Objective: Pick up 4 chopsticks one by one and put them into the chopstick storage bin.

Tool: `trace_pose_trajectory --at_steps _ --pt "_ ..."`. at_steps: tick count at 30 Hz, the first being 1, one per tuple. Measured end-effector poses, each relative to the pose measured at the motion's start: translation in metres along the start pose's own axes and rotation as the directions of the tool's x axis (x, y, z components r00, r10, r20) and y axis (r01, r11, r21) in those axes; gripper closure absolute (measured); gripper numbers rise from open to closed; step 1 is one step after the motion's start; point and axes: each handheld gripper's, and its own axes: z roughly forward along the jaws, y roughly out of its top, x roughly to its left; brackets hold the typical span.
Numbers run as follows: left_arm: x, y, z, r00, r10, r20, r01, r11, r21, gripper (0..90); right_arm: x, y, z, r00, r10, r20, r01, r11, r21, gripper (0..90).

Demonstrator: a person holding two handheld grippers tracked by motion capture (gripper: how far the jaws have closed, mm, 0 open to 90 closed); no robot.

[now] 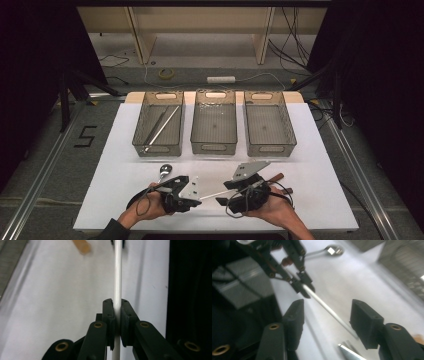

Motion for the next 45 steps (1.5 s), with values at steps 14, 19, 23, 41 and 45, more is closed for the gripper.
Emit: trace_pose_trajectory --at_steps 14,19,23,41,45 --pt "0.031 0.002 -0.019 0.9618 -0.259 -0.088 0.251 0.9636 -0.092 83.7 -0.026 -0.017 -0.031 0.9775 0.124 0.171 -0.078 0.965 -0.251 32.1" --pt "0.048 -0.002 -0.03 0.918 -0.379 -0.116 0.36 0.9195 -0.158 83.8 -0.028 -0.028 -0.032 0.9706 0.133 0.201 -0.074 0.958 -0.277 30.4" --pt "0.065 -0.008 -0.041 0.874 -0.467 -0.135 0.436 0.8761 -0.206 83.7 -0.03 -0.035 -0.033 0.9665 0.143 0.213 -0.077 0.954 -0.289 29.6" --pt "0.138 -0.017 -0.093 0.722 -0.649 -0.241 0.549 0.7491 -0.37 83.7 -0.027 -0.055 -0.03 0.9561 0.179 0.232 -0.105 0.948 -0.301 27.9" --pt "0.157 -0.018 -0.095 0.6942 -0.664 -0.278 0.555 0.7396 -0.38 83.7 -0.025 -0.056 -0.028 0.9575 0.177 0.227 -0.105 0.949 -0.297 27.8"
